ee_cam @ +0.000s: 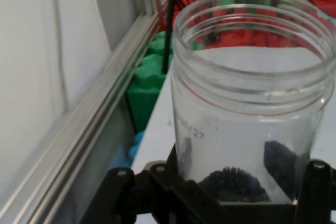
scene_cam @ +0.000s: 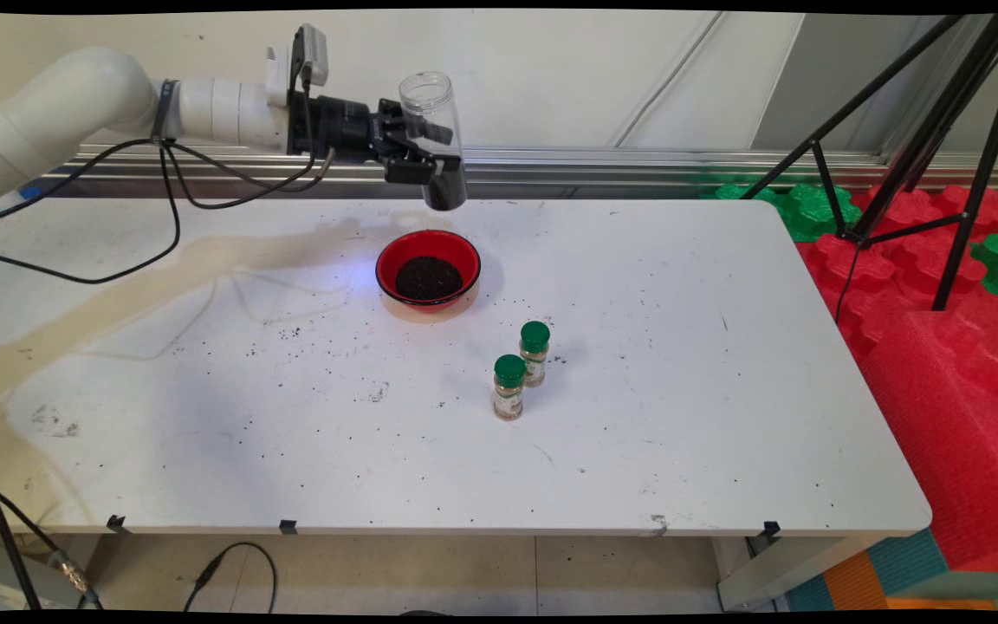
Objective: Pour the black seasoning powder in the red bowl
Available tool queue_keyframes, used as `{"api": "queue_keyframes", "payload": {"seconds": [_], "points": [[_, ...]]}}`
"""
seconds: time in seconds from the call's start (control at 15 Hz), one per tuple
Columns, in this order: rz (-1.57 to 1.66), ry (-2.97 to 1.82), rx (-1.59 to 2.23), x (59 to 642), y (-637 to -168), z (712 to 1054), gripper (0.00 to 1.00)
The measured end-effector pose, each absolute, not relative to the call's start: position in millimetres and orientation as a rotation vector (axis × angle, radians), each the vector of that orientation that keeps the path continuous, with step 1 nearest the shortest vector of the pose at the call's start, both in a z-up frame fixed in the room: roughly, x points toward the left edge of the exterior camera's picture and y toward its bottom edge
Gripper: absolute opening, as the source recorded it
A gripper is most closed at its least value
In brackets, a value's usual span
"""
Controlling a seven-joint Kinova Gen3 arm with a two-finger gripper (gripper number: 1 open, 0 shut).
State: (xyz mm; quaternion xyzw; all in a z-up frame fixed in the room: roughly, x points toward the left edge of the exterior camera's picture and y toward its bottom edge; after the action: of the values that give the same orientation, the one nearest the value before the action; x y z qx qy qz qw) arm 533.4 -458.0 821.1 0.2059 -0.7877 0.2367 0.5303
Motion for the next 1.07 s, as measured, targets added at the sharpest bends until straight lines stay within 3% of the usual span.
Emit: {"api": "queue_keyframes", "payload": {"seconds": [1.07], "points": [[0.737,-1.947,0.410,551.3,-497.9,788.0,0.00]]}}
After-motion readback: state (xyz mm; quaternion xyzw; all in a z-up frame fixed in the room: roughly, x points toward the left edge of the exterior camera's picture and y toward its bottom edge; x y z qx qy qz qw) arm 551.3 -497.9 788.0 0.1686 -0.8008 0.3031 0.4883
